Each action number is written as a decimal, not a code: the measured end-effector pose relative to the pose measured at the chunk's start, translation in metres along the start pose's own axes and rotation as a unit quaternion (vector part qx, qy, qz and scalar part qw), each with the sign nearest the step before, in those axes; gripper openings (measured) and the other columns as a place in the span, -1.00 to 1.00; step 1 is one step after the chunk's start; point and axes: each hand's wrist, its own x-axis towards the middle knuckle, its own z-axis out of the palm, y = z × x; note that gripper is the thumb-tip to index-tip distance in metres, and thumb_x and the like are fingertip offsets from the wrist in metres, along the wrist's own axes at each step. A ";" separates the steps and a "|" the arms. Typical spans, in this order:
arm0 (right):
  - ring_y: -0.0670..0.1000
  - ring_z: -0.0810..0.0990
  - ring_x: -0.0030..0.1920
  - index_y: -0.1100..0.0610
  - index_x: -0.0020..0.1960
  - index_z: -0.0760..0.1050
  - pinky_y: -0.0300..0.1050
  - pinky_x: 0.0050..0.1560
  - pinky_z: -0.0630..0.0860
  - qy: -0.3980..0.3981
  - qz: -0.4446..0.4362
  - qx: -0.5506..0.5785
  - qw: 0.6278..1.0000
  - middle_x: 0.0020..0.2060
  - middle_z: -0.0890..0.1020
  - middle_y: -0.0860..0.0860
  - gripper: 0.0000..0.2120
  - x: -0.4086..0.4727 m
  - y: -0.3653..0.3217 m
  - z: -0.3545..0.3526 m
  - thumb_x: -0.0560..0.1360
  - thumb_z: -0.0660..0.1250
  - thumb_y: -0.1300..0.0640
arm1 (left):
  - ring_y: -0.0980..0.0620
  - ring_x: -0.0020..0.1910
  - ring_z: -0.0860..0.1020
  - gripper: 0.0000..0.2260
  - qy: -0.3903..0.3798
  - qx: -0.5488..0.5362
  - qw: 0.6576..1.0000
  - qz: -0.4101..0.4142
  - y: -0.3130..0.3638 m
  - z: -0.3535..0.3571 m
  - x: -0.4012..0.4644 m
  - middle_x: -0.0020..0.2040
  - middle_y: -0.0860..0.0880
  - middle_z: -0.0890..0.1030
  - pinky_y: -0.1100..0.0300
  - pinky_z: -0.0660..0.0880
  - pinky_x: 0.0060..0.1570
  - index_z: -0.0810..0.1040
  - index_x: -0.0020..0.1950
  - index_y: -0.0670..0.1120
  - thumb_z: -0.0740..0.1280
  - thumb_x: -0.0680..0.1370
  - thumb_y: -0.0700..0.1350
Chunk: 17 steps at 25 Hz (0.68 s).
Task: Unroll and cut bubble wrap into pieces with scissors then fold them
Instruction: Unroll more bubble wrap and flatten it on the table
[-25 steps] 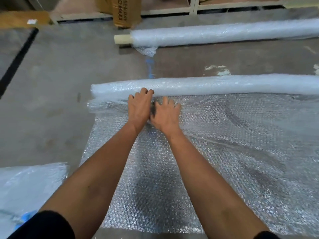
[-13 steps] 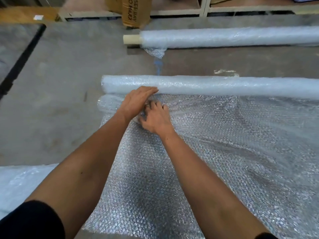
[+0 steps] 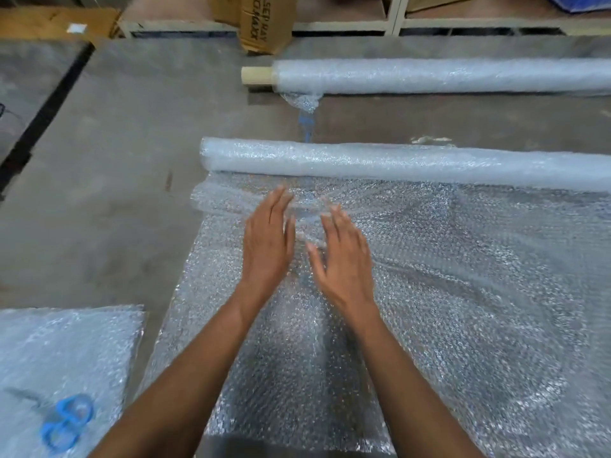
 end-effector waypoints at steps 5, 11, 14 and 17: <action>0.02 -0.20 0.72 -0.06 0.75 -0.13 0.16 0.70 -0.19 -0.090 -0.028 -0.054 0.994 0.73 -0.17 -0.01 -0.31 -0.082 0.050 0.006 0.74 -0.04 -0.31 | 0.00 0.71 -0.23 -0.26 -0.138 0.127 0.982 -0.040 0.001 0.023 -0.103 0.74 0.00 -0.26 -0.18 -0.14 0.68 -0.26 0.73 0.01 -0.04 0.72 0.35; 0.07 -0.27 0.71 -0.12 0.74 -0.21 0.18 0.68 -0.25 -0.140 -0.062 -0.086 0.984 0.72 -0.24 0.00 -0.31 -0.121 0.055 0.006 0.72 -0.10 -0.36 | -0.08 0.69 -0.32 -0.16 -0.183 0.179 0.957 -0.134 0.009 0.017 -0.159 0.70 -0.07 -0.36 -0.29 -0.24 0.64 -0.34 0.71 0.02 -0.20 0.63 0.51; 0.06 -0.26 0.71 -0.11 0.73 -0.24 0.18 0.69 -0.22 -0.168 -0.097 -0.086 0.977 0.71 -0.25 0.00 -0.30 -0.140 0.057 -0.001 0.72 -0.13 -0.37 | -0.11 0.70 -0.29 -0.14 -0.170 0.180 0.954 -0.168 0.010 0.005 -0.187 0.70 -0.07 -0.36 -0.35 -0.24 0.61 -0.34 0.71 0.05 -0.21 0.60 0.54; 0.07 -0.28 0.71 -0.11 0.73 -0.28 0.18 0.68 -0.24 -0.178 -0.151 -0.091 0.968 0.71 -0.28 0.01 -0.29 -0.166 0.068 -0.008 0.72 -0.13 -0.37 | -0.11 0.69 -0.30 -0.13 -0.173 0.182 0.947 -0.199 0.015 -0.003 -0.215 0.70 -0.07 -0.35 -0.39 -0.22 0.60 -0.34 0.70 0.10 -0.23 0.57 0.57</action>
